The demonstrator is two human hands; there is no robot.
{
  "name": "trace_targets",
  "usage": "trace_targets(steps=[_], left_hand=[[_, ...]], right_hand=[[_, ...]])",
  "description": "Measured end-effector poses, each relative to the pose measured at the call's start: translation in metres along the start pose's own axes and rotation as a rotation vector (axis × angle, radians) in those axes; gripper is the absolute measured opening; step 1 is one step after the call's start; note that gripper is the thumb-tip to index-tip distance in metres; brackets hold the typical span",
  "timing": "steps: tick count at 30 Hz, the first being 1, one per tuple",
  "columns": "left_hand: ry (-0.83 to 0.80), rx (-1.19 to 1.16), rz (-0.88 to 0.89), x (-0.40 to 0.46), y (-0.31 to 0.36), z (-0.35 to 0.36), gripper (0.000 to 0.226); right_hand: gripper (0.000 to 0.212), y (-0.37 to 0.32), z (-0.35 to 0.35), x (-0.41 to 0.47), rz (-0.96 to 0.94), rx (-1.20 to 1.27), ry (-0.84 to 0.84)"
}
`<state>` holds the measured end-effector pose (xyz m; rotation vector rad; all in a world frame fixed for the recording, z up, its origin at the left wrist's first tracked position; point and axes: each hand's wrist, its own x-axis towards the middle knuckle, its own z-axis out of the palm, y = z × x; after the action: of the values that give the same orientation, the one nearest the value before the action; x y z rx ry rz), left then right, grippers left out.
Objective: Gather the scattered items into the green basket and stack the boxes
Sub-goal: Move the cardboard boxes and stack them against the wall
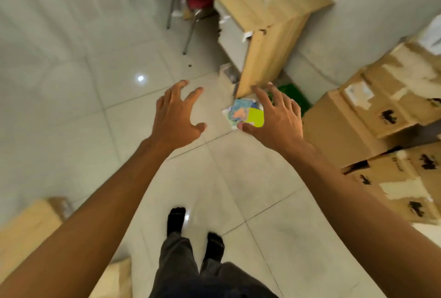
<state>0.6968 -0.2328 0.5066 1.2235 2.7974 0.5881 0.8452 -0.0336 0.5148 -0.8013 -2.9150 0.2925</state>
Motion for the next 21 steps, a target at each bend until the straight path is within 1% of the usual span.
trace_targets(steps=[3,6,8,13,18,21], left_hand=[[-0.004,-0.012,-0.158,-0.064,-0.048,-0.011,0.087],[0.034,-0.028,-0.305,-0.129,-0.098,-0.022,0.087],[0.058,-0.024,-0.416,-0.178,-0.136,-0.029,0.087],[0.037,-0.012,-0.695,-0.303,-0.223,-0.037,0.086],[0.026,-0.025,-0.904,-0.421,-0.294,-0.053,0.085],[0.022,-0.023,-0.986,-0.482,-0.332,-0.062,0.085]], right_hand=[[0.093,-0.055,0.029,-0.016,-0.121,-0.012,-0.083],[0.093,-0.114,0.060,-0.031,-0.231,-0.008,-0.149],[0.094,-0.164,0.083,-0.042,-0.323,-0.001,-0.198],[0.095,-0.287,0.138,-0.085,-0.538,0.008,-0.323],[0.097,-0.401,0.182,-0.137,-0.708,0.005,-0.389],[0.098,-0.461,0.208,-0.163,-0.781,-0.017,-0.438]])
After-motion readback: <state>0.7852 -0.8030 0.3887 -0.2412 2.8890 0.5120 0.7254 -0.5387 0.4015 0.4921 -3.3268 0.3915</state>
